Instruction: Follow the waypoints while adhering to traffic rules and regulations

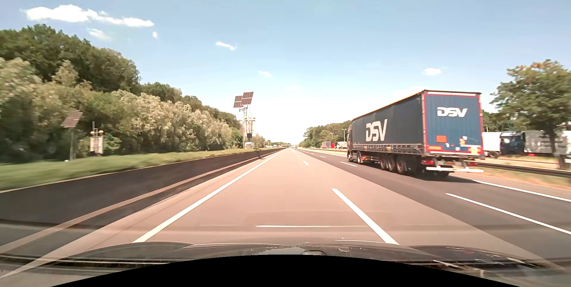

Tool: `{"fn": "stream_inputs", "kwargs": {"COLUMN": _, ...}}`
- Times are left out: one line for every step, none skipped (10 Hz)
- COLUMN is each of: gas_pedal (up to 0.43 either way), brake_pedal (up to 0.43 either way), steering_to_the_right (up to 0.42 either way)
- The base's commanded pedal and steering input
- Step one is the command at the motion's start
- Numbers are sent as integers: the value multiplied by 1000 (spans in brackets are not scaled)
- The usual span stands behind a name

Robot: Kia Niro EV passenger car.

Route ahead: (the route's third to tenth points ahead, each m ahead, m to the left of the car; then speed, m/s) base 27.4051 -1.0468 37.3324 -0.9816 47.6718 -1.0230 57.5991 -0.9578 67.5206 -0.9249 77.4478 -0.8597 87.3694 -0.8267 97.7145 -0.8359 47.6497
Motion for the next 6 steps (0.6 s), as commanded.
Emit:
{"fn": "stream_inputs", "kwargs": {"gas_pedal": 591, "brake_pedal": 0, "steering_to_the_right": 1}}
{"fn": "stream_inputs", "kwargs": {"gas_pedal": 591, "brake_pedal": 0, "steering_to_the_right": 1}}
{"fn": "stream_inputs", "kwargs": {"gas_pedal": 591, "brake_pedal": 0, "steering_to_the_right": 1}}
{"fn": "stream_inputs", "kwargs": {"gas_pedal": 591, "brake_pedal": 0, "steering_to_the_right": 1}}
{"fn": "stream_inputs", "kwargs": {"gas_pedal": 591, "brake_pedal": 0, "steering_to_the_right": 1}}
{"fn": "stream_inputs", "kwargs": {"gas_pedal": 591, "brake_pedal": 0, "steering_to_the_right": 1}}
